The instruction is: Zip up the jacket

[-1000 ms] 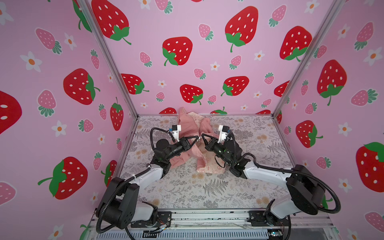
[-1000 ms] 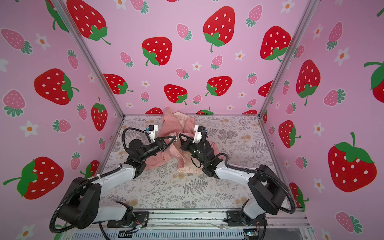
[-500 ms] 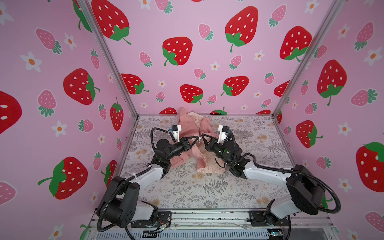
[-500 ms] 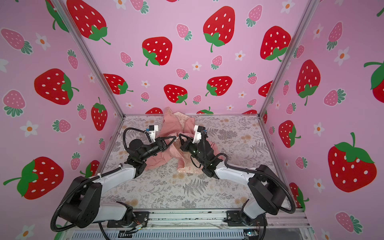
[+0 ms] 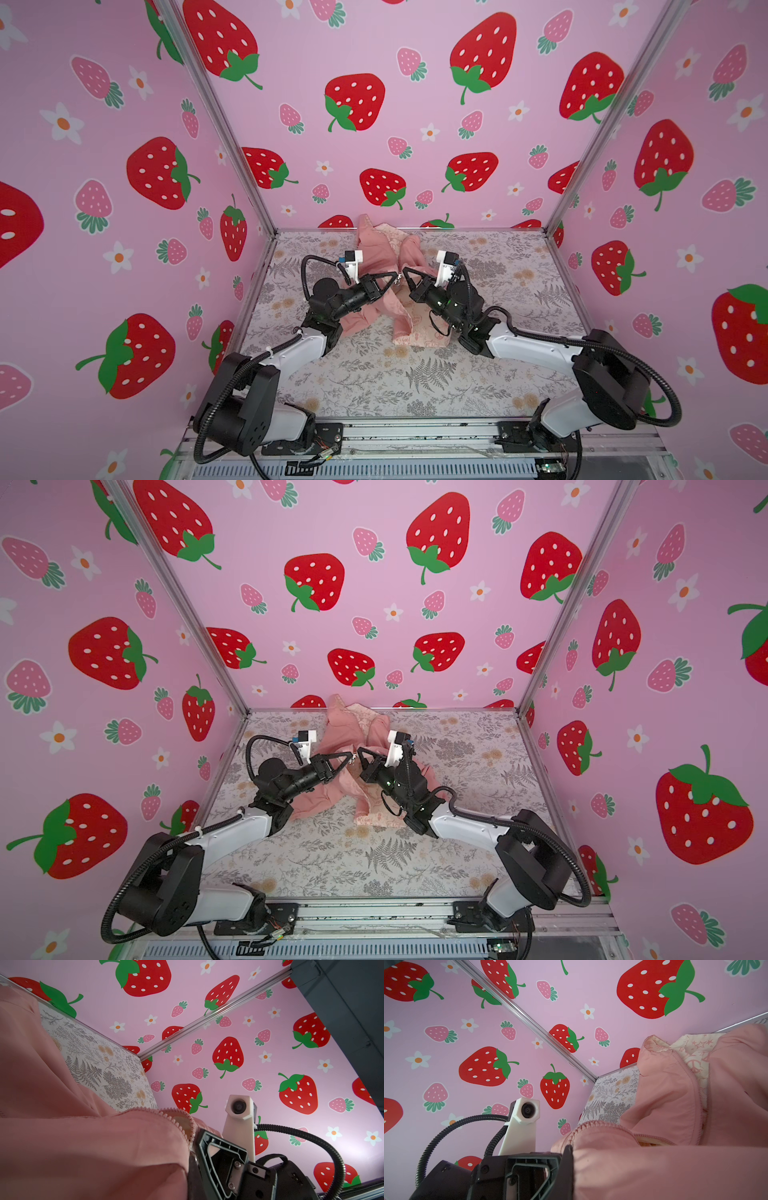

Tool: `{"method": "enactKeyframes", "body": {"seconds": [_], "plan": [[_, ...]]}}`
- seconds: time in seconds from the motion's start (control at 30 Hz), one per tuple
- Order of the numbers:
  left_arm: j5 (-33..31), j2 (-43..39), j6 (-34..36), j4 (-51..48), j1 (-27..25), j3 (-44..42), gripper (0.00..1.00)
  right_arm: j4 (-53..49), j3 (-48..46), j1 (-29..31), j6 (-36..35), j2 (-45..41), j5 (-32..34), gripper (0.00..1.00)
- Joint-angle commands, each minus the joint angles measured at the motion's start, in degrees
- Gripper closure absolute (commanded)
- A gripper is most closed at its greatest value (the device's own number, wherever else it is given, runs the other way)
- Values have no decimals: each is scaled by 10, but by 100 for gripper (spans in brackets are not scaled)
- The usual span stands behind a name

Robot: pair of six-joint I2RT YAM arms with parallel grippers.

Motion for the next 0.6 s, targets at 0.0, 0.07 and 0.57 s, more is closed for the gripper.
{"method": "enactKeyframes", "body": {"seconds": [0.0, 0.07, 0.57], "plan": [[1, -1, -8, 40, -1, 7, 100, 25, 13, 5, -4, -4, 6, 100], [1, -1, -9, 40, 0, 8, 100, 25, 14, 5, -5, -4, 8, 100], [2, -3, -9, 39, 0, 7, 100, 24, 6, 5, -7, -12, 19, 100]]}}
